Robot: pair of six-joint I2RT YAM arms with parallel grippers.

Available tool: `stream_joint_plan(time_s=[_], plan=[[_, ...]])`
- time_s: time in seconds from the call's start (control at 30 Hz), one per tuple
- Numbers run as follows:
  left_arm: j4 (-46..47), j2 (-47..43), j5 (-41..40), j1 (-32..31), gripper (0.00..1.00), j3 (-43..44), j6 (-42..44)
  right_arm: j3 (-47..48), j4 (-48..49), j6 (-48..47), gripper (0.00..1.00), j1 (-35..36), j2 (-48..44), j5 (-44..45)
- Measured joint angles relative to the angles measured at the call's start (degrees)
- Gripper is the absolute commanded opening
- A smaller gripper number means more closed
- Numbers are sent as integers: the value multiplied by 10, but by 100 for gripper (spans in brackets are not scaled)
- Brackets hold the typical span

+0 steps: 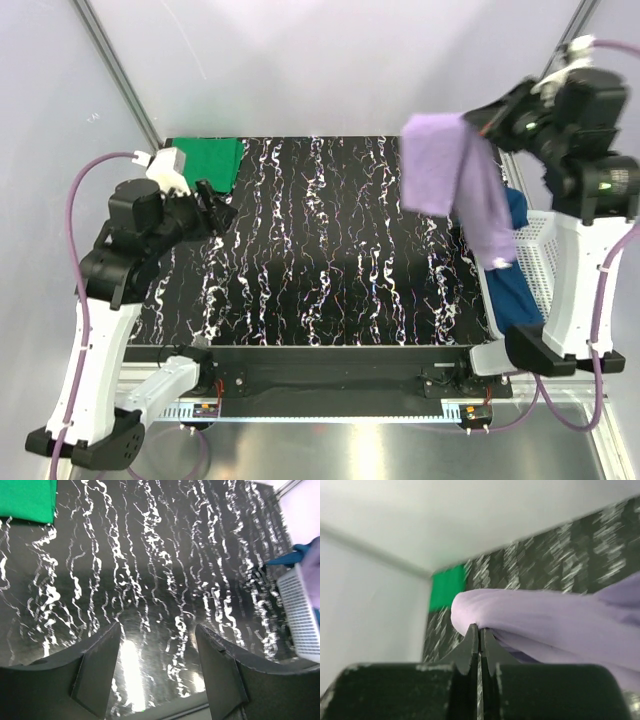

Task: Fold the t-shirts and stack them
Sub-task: Grab the tshirt from the pile

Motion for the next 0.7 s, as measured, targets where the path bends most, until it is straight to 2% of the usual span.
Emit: stream_joint_plan(time_s=[0.07, 0.1, 0.13, 0.17, 0.2, 0.23, 0.27, 0.37, 0.47, 0.57, 0.7], plan=[[-11, -12, 0, 0, 66, 1, -17, -80, 38, 22, 7, 34, -25, -61], [-18, -21, 0, 0, 66, 1, -28, -113, 53, 36, 15, 51, -31, -93], [-24, -31, 0, 0, 68, 1, -39, -145, 70, 54, 25, 77, -33, -129], [-29, -42, 0, 0, 68, 0, -48, -174, 89, 70, 43, 104, -28, -163], [-35, -55, -1, 0, 69, -1, -59, -193, 101, 82, 51, 131, -21, -195], [-39, -69, -2, 0, 69, -3, -71, -208, 107, 85, 55, 162, -8, -226], [-42, -82, -3, 0, 69, -7, -82, -218, 103, 82, 64, 193, 10, -243], [-54, -114, -3, 0, 69, -11, -107, -268, 89, 66, 78, 238, 31, -244], [-69, -122, -2, 0, 68, -17, -130, -331, 41, 37, 78, 232, 21, -188], [-77, -116, 12, 0, 65, -42, -152, -419, 14, 5, 70, 207, -15, -90], [-74, -102, 58, -1, 59, -92, -189, -552, 11, -23, 38, 123, -61, -19]])
